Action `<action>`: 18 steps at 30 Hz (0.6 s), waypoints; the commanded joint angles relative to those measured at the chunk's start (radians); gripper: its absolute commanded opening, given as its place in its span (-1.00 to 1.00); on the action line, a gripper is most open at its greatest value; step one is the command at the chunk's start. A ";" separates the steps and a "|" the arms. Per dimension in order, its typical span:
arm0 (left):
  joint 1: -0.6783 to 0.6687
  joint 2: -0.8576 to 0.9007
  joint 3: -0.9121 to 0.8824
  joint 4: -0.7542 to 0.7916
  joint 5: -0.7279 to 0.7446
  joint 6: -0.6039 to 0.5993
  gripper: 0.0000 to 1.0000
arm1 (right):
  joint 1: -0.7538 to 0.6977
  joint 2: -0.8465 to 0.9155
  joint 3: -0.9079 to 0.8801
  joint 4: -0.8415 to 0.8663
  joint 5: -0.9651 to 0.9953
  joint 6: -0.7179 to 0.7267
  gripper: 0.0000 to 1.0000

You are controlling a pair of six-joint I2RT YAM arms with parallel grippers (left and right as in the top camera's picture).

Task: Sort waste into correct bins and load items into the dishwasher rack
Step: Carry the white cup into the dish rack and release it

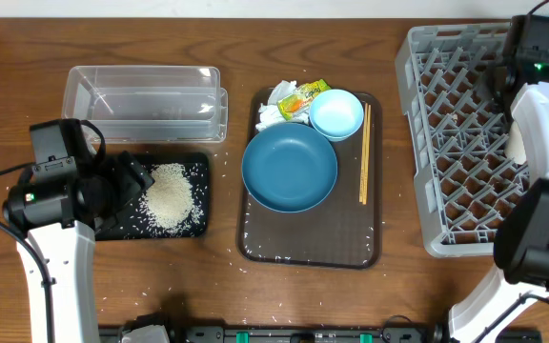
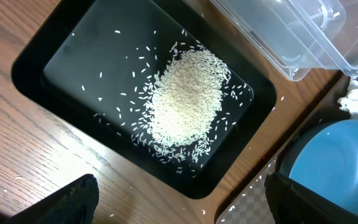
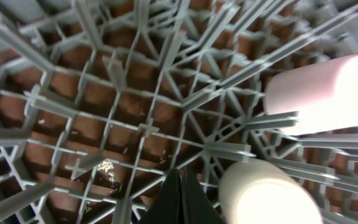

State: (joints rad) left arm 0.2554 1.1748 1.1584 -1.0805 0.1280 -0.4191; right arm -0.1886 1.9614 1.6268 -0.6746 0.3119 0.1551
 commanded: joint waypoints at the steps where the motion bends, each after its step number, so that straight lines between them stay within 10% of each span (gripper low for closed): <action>1: 0.006 0.002 0.013 -0.004 -0.002 0.002 0.76 | -0.023 0.023 0.000 -0.007 -0.037 -0.029 -0.98; 18: 0.006 0.002 0.013 -0.004 -0.002 0.002 0.77 | -0.192 0.029 0.000 -0.151 -0.025 -0.021 -0.98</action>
State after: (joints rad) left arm 0.2554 1.1748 1.1584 -1.0805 0.1280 -0.4191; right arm -0.3470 1.9827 1.6295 -0.7948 0.2722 0.1402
